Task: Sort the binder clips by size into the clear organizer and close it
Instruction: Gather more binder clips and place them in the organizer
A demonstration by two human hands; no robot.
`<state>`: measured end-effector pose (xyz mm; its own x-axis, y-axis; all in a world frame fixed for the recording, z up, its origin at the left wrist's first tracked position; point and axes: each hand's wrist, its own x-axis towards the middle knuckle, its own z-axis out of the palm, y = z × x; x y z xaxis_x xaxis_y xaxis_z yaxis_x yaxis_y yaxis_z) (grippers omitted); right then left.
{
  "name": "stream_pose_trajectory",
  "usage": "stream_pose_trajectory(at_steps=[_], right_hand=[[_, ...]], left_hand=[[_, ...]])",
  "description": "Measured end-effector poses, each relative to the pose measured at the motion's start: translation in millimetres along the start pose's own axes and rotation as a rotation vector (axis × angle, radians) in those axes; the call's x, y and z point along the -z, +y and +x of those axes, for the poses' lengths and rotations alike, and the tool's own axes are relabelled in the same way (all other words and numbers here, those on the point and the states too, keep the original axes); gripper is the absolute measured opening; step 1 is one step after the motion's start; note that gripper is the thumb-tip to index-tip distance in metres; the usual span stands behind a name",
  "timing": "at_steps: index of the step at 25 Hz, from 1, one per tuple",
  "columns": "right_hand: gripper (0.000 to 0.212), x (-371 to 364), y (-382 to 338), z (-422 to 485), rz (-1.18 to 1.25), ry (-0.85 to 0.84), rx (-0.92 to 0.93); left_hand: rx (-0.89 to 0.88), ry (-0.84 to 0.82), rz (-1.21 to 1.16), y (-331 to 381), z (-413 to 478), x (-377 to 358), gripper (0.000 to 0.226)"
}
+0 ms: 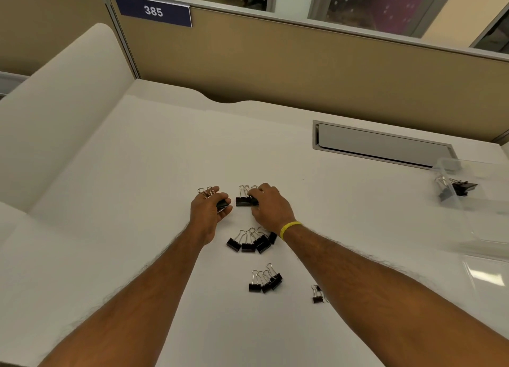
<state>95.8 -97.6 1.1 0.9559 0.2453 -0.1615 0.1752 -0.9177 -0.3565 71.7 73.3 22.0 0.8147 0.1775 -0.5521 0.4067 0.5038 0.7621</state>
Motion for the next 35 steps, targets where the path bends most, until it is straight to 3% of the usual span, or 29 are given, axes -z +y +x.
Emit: stream_pose_trajectory(at_steps=[6, 11, 18, 27, 31, 35], right_hand=[[0.038, 1, 12, -2, 0.096, 0.057, -0.014], [0.034, 7, 15, -7, 0.367, 0.18, -0.086], [0.034, 15, -22, -15, 0.625, 0.253, 0.193], [0.042, 13, -43, -21, 0.623, 0.151, 0.214], [0.05, 9, -42, -22, 0.617, 0.1, 0.213], [0.043, 7, -35, -23, 0.704, 0.185, 0.079]], left_hand=[[0.009, -0.002, 0.024, -4, 0, -2, 0.028], [0.006, -0.02, 0.041, -7, 1, -9, 0.028], [0.055, -0.073, 0.0, -6, -7, -23, 0.022], [0.161, -0.208, -0.094, -3, -5, -13, 0.072], [0.095, -0.112, -0.024, -6, -4, -10, 0.043], [0.1, -0.061, -0.074, -6, -1, -3, 0.021]])
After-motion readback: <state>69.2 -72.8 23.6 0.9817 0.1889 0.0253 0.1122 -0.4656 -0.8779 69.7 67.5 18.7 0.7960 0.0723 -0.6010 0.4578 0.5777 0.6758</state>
